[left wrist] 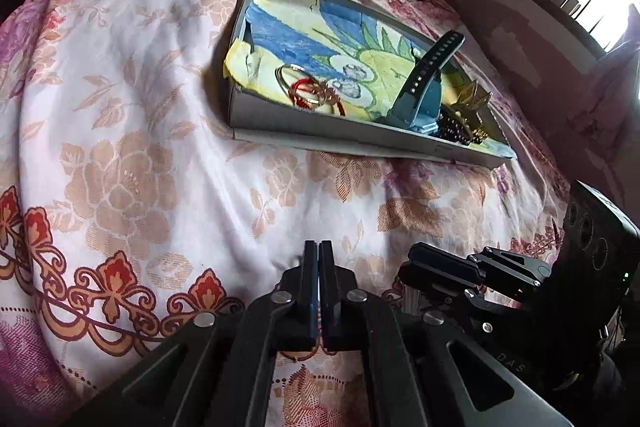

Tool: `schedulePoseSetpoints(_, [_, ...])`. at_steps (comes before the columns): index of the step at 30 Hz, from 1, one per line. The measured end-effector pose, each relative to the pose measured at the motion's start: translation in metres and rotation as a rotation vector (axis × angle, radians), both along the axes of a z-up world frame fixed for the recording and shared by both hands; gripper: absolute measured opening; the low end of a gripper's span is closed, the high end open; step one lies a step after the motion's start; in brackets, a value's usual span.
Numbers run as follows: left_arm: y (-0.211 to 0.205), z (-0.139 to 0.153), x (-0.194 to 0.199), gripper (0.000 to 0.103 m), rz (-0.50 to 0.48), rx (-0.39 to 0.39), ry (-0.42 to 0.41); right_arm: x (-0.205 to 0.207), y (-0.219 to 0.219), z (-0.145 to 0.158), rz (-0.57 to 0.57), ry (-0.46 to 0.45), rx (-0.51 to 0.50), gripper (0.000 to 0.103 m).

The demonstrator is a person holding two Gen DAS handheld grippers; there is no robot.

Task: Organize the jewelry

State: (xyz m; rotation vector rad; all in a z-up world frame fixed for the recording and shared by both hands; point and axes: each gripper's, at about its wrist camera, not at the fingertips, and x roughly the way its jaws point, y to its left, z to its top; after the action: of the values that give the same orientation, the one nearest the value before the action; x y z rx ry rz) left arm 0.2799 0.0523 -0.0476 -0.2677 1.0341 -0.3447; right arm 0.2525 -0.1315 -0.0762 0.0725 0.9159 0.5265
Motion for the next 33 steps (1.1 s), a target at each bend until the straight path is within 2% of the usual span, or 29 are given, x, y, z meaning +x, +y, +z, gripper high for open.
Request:
schedulePoseSetpoints(4, [0.005,0.011,0.008,0.001,0.005,-0.035,-0.044,0.013,-0.007,0.011,-0.031,-0.034,0.037,0.013])
schedulePoseSetpoints(7, [0.000,0.000,0.012,0.001,-0.051,-0.025,0.016,0.024,-0.003,0.014,-0.039,-0.049,0.043,0.013])
schedulePoseSetpoints(10, [-0.006,-0.010,0.012,0.001,-0.089,0.000,0.038,0.025,-0.002,0.010,-0.033,-0.060,0.028,0.013])
schedulePoseSetpoints(13, [-0.006,-0.014,0.011,0.002,-0.077,-0.007,0.064,0.025,-0.006,0.006,-0.040,-0.058,0.002,0.013])
schedulePoseSetpoints(14, [-0.005,-0.015,0.011,0.007,-0.068,-0.006,0.077,0.025,-0.008,0.003,-0.044,-0.053,-0.008,0.013])
schedulePoseSetpoints(17, [-0.001,-0.022,0.010,0.036,-0.033,-0.003,0.127,0.025,-0.015,-0.008,-0.059,-0.016,-0.022,0.013])
schedulePoseSetpoints(18, [-0.001,-0.025,0.010,0.039,-0.028,-0.016,0.139,0.026,-0.017,-0.013,-0.064,0.003,-0.018,0.014])
schedulePoseSetpoints(22, [-0.004,-0.032,0.013,0.039,-0.009,-0.017,0.165,0.027,-0.018,-0.018,-0.059,0.019,-0.002,0.016])
schedulePoseSetpoints(27, [-0.007,-0.039,0.018,0.036,0.022,-0.031,0.180,0.029,-0.009,-0.024,-0.019,0.028,-0.028,0.025])
schedulePoseSetpoints(31, [-0.018,-0.041,0.019,0.036,0.008,0.042,0.164,0.031,-0.007,-0.024,-0.007,0.038,-0.025,0.026])
schedulePoseSetpoints(33, [-0.023,-0.041,0.020,0.031,0.007,0.080,0.154,0.032,-0.005,-0.024,-0.006,0.043,-0.033,0.026])
